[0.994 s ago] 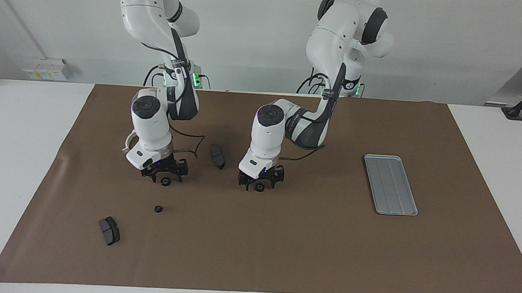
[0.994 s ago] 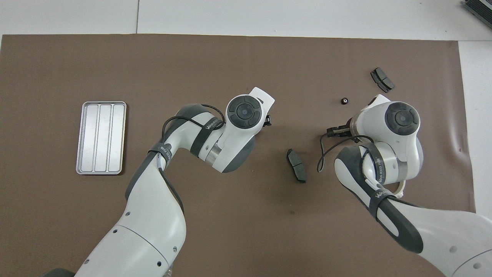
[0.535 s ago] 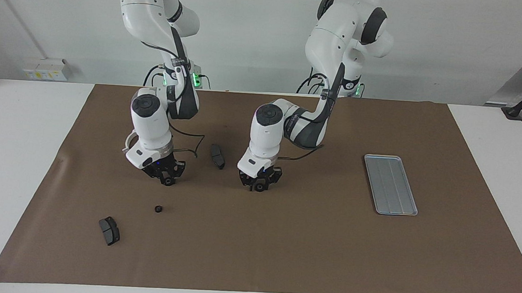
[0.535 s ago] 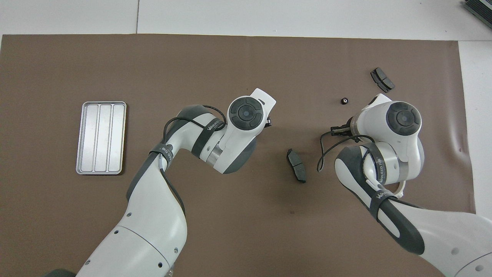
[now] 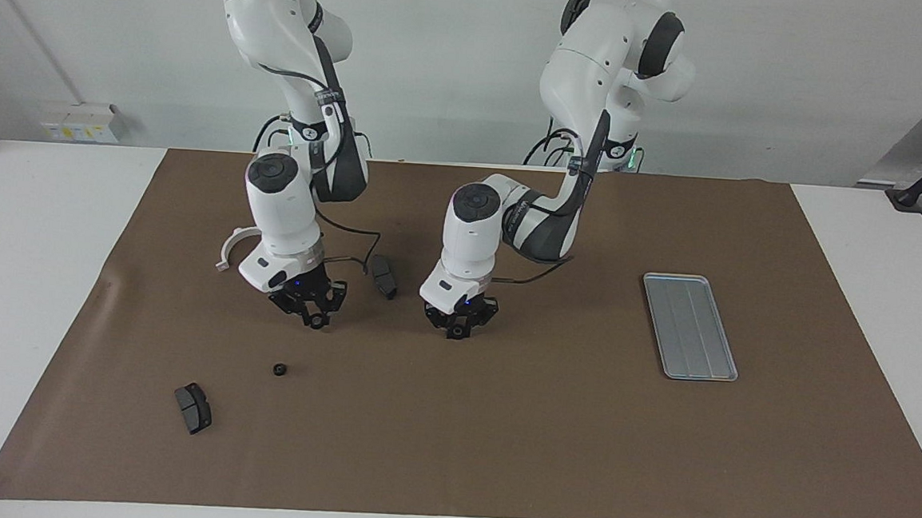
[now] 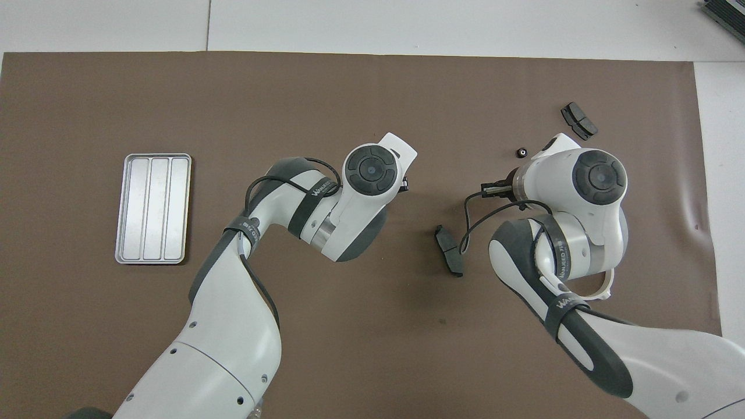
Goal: Pick bearing gear from pile to tray
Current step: 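Place the bearing in the tray with the left gripper while the right gripper carries another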
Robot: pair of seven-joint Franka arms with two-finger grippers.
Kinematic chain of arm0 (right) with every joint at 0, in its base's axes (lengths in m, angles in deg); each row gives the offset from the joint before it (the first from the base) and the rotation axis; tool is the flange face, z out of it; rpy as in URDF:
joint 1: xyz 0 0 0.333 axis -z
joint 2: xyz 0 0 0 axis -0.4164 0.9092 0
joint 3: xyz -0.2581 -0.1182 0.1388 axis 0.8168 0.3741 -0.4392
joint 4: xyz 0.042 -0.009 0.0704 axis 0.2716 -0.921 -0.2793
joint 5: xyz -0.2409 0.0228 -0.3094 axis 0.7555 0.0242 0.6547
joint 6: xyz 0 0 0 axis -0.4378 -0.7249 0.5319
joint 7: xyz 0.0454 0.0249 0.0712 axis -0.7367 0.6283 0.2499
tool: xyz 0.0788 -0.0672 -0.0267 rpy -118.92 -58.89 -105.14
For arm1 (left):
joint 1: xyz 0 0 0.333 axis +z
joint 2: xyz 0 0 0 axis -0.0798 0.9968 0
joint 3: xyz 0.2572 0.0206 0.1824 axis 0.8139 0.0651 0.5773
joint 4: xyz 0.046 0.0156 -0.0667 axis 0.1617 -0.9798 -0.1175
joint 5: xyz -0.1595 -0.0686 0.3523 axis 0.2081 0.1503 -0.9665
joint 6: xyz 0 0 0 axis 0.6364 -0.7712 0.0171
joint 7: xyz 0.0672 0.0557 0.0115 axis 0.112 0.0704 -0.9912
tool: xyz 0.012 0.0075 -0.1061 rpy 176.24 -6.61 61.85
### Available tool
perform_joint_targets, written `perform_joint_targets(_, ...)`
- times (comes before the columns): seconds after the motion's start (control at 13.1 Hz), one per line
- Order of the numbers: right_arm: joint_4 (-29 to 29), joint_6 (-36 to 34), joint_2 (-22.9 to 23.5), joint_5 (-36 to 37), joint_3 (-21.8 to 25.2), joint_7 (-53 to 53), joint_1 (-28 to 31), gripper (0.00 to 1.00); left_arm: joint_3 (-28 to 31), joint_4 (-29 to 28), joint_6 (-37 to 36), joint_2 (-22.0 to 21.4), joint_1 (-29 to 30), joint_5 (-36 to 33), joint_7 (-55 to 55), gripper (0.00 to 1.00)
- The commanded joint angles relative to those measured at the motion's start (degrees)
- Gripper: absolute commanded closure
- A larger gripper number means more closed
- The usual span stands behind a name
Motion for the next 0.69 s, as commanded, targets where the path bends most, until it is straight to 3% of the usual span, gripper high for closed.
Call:
perform_joint_targets(0.0, 0.8, 0.3, 0.0, -1.3, -0.2, -1.9, -1.7, 1.00, -0.1, 0.8, -5.7, -3.5, 4.9, -0.3, 4.0, 1.00)
perform_joint_targets(0.31, 3.3, -1.6, 0.3, -1.3, -0.1, -7.4, -7.4, 1.00, 0.1, -0.7, -10.3, -9.2, 15.1, 3.4, 17.0, 1.00)
perform_joint_targets(0.61, 12.6, -5.2, 6.9, 0.1, 0.1, -19.4, -15.1, 1.00, 0.1, -8.7, -9.4, -13.0, 25.4, 3.4, 36.5, 1.00)
